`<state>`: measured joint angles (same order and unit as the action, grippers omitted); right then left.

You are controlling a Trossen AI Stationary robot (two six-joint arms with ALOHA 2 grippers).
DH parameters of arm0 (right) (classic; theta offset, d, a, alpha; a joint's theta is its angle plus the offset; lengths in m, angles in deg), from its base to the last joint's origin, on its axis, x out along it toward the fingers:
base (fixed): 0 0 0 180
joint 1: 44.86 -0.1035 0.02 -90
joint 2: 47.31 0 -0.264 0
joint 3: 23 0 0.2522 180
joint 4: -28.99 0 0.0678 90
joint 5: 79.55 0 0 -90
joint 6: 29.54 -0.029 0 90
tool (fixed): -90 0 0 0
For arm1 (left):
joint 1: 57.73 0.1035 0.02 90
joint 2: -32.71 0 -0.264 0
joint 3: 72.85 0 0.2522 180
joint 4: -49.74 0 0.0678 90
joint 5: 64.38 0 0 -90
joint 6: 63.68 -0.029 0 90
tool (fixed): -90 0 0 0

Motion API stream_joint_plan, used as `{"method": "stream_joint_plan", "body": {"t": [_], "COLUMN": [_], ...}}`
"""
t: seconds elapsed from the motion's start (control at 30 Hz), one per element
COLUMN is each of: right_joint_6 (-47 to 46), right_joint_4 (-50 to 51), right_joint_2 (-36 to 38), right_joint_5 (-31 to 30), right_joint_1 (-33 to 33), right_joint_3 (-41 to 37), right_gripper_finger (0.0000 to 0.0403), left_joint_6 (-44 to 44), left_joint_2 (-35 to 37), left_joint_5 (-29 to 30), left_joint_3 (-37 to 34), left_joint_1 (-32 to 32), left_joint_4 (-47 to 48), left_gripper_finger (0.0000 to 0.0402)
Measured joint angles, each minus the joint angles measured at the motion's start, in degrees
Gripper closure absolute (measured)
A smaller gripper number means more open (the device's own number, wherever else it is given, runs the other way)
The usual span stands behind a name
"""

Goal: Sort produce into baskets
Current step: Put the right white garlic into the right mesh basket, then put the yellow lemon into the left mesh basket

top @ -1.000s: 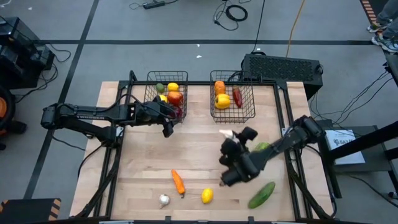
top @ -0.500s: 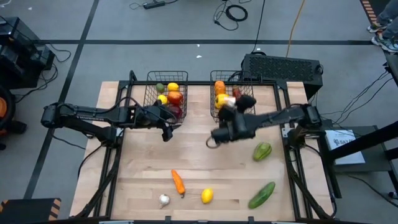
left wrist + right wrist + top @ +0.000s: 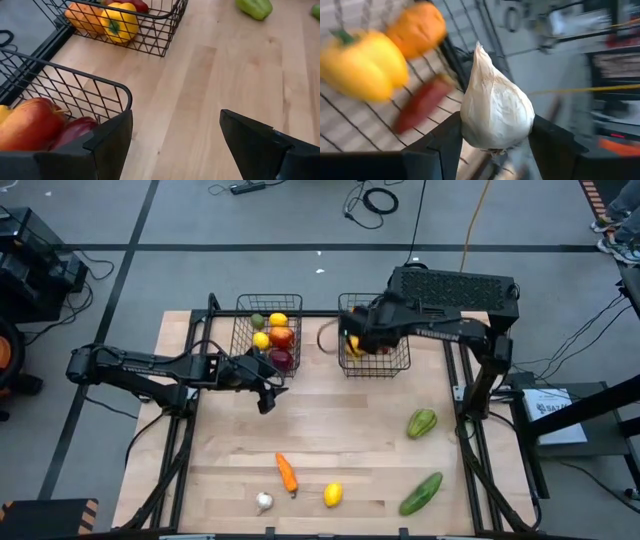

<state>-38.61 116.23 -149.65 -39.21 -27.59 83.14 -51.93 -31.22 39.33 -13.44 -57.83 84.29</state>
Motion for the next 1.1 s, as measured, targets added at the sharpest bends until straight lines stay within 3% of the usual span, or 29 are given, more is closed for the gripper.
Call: {"method": "stream_joint_plan", "body": {"t": [0.2, 0.47, 0.6, 0.87, 1.1], "right_joint_6": [6.31, 0.63, -1.33, -2.12, -6.01], "right_joint_4": [-12.15, -13.95, -15.04, -16.81, -16.9], "right_joint_2": [-0.61, -2.78, -2.67, -2.71, 0.39], "right_joint_5": [13.04, 19.21, 20.22, 20.09, 21.1], "right_joint_1": [8.55, 14.86, 14.77, 13.21, 6.54], "right_joint_3": [0.0, -0.11, -1.34, -4.52, -4.57], "right_gripper_finger": [0.0206, 0.0206, 0.0193, 0.0119, 0.009], "left_joint_6": [1.49, 1.68, 2.52, 3.02, 3.03], "left_joint_2": [0.0, 0.0, 0.0, 0.0, 0.0], "left_joint_5": [-0.04, -0.06, -0.04, -0.04, -0.07], "left_joint_3": [0.04, 0.04, 0.04, 0.04, 0.04], "left_joint_1": [-0.44, -2.1, -2.71, -2.86, -4.17], "left_joint_4": [1.17, 2.76, 2.74, 2.74, 2.78], "left_gripper_finger": [0.0096, 0.0096, 0.0096, 0.0096, 0.0096]}}
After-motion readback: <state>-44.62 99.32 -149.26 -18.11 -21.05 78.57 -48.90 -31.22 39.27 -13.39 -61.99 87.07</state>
